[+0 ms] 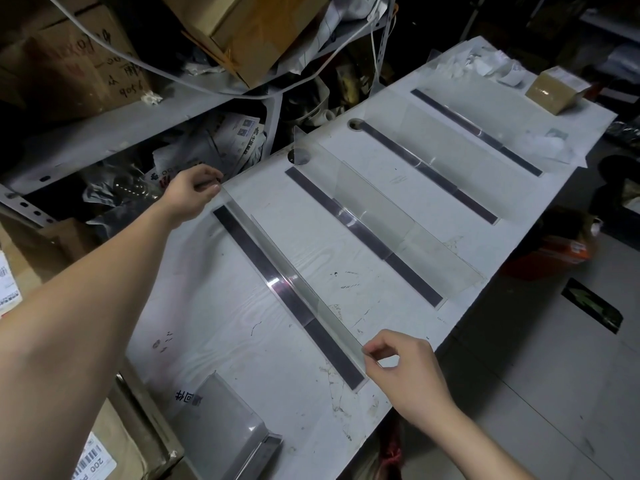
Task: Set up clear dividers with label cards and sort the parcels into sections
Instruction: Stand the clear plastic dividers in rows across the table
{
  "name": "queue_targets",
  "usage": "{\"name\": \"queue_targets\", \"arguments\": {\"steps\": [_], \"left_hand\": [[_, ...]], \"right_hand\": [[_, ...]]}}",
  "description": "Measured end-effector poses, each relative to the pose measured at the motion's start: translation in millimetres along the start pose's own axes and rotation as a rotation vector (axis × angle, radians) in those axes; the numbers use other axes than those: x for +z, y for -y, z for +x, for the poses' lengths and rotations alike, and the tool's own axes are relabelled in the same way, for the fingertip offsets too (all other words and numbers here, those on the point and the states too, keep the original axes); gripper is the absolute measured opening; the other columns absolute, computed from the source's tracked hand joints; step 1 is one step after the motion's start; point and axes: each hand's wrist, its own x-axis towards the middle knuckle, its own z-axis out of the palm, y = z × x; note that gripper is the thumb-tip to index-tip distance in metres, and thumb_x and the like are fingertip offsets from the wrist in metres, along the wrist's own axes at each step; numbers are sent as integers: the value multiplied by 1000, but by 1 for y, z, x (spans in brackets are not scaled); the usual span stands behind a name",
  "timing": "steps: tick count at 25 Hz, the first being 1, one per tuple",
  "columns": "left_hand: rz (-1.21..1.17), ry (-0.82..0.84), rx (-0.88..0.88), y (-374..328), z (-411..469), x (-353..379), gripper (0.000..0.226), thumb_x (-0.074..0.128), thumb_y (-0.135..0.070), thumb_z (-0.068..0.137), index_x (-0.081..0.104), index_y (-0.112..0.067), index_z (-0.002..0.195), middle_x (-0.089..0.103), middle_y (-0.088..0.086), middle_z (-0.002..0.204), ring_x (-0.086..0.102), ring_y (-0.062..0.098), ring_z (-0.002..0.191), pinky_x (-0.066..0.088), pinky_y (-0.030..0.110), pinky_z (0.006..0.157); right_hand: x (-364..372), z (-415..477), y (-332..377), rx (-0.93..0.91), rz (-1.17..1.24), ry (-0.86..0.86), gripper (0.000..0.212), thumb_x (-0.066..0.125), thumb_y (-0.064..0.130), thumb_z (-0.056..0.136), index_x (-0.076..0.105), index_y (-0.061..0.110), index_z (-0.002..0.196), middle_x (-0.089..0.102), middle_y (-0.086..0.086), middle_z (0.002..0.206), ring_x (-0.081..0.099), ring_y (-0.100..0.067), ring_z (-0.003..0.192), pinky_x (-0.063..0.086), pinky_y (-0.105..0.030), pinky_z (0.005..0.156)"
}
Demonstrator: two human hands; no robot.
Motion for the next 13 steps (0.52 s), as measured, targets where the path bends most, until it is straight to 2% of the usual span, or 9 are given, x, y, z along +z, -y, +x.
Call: {"name": "queue_targets", "arguments": {"steps": [5, 7, 10, 13], "left_hand": [[31, 48, 23, -12, -6, -2, 38, 60, -15, 104, 57, -13, 142, 60, 9, 143, 57, 23, 130, 47, 42, 110], [36, 57, 17, -16, -10, -5, 42, 60, -16, 103, 54, -15, 145, 58, 9, 146, 56, 24, 133, 48, 42, 108], [50, 43, -8, -21, -18, -8, 45, 61, -19, 103, 51, -18, 147, 55, 11, 148, 54, 24, 134, 45, 33, 98], [88, 55, 4, -18, -24, -11, 51, 63, -25, 102, 46, -17, 150, 53, 13, 149, 50, 27, 138, 46, 37, 104]], "right_hand": [[-1, 1, -2, -4, 5, 10, 17, 76, 16, 86, 70, 31, 80, 70, 24, 81, 68, 4, 85, 54, -14, 70], [0, 1, -2, -11, 7, 16, 17, 76, 17, 86, 69, 31, 79, 71, 22, 81, 68, 4, 86, 56, -17, 72], [-1, -1, -1, -20, 7, 21, 15, 77, 20, 87, 70, 32, 82, 72, 19, 82, 67, 5, 86, 57, -18, 75], [-3, -3, 0, -36, 15, 31, 13, 76, 22, 88, 69, 32, 85, 72, 18, 85, 65, 8, 89, 55, -15, 75]]}}
